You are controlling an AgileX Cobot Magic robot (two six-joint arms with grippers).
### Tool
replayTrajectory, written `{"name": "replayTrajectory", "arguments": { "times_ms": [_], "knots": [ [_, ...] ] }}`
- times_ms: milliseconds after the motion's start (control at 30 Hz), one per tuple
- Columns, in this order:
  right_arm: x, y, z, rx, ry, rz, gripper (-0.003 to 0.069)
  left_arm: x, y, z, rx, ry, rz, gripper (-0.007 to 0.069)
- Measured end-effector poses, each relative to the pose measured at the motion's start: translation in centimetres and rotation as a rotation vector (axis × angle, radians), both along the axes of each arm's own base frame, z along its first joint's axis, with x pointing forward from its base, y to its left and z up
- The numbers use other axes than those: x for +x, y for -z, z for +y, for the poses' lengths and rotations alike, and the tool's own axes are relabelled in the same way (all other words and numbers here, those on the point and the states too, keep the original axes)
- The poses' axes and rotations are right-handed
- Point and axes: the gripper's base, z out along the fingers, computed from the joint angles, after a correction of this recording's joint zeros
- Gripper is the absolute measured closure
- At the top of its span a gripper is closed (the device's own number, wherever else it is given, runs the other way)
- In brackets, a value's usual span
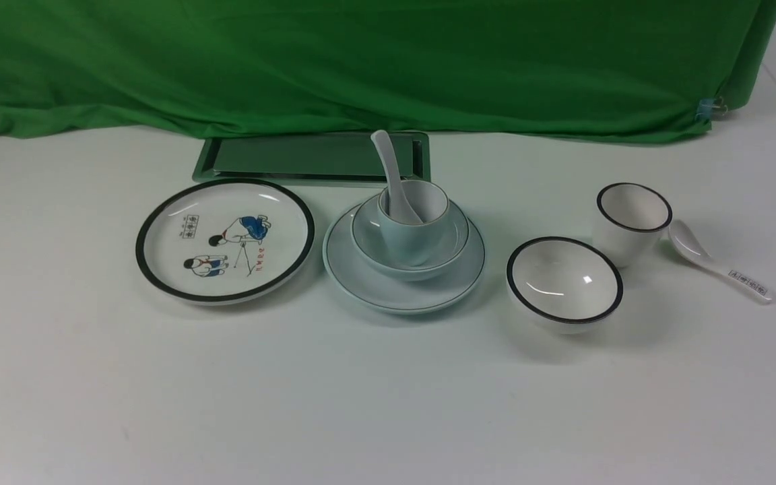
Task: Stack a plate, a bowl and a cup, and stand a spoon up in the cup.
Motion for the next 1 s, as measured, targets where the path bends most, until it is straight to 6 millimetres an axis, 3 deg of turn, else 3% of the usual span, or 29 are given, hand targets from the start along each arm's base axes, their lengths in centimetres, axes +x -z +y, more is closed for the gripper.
{"name": "replayTrajectory", "arguments": {
  "times_ms": [1000],
  "knots": [
    [0.0, 0.0, 0.0, 0.0, 0.0, 0.0, 0.0431, -0.02, -0.03, 0.3, 0.052, -0.039, 0.001, 0.0655]
  ]
}}
